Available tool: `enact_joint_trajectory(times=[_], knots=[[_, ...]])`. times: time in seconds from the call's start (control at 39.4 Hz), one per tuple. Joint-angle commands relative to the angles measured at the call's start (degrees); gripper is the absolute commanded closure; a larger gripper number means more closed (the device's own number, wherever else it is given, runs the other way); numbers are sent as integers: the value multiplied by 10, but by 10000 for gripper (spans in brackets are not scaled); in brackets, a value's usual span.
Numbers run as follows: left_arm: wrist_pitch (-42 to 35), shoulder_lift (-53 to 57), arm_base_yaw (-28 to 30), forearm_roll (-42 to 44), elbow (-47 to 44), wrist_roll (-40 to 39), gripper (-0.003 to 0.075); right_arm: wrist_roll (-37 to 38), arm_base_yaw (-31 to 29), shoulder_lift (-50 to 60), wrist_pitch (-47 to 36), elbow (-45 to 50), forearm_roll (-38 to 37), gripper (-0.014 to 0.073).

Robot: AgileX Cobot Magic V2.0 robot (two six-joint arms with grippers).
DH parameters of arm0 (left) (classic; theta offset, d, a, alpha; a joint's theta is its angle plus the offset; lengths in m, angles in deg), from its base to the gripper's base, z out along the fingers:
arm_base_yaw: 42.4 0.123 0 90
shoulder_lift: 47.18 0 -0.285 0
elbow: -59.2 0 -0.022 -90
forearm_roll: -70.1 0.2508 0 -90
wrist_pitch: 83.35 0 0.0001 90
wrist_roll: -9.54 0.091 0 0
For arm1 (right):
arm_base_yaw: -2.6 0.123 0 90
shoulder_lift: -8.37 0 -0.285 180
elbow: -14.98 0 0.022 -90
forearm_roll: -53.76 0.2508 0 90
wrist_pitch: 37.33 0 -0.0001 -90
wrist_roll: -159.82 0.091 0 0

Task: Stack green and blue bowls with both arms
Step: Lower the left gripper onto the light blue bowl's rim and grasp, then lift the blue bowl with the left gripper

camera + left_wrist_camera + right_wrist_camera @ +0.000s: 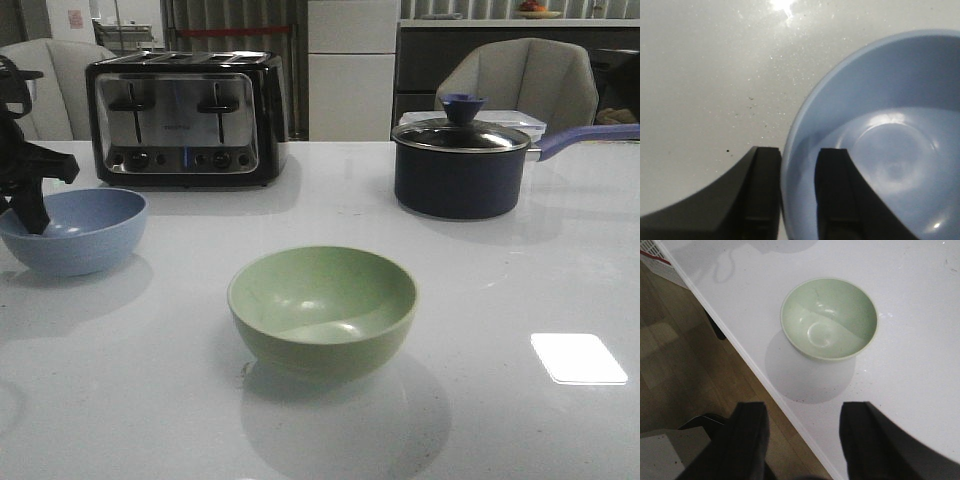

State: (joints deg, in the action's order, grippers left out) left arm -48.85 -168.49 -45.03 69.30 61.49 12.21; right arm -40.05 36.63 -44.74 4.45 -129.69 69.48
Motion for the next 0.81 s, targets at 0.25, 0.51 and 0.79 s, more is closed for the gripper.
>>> enact_joint_trajectory(times=[0.25, 0.51, 0.79], knots=[[9, 45, -3, -3, 18, 0, 627, -2, 1, 4, -33, -16, 3, 148], [36, 128, -10, -4, 18, 1, 627, -2, 1, 4, -34, -16, 3, 148], [90, 238, -54, -34, 18, 50, 627, -2, 1, 3, -37, -16, 3, 148]])
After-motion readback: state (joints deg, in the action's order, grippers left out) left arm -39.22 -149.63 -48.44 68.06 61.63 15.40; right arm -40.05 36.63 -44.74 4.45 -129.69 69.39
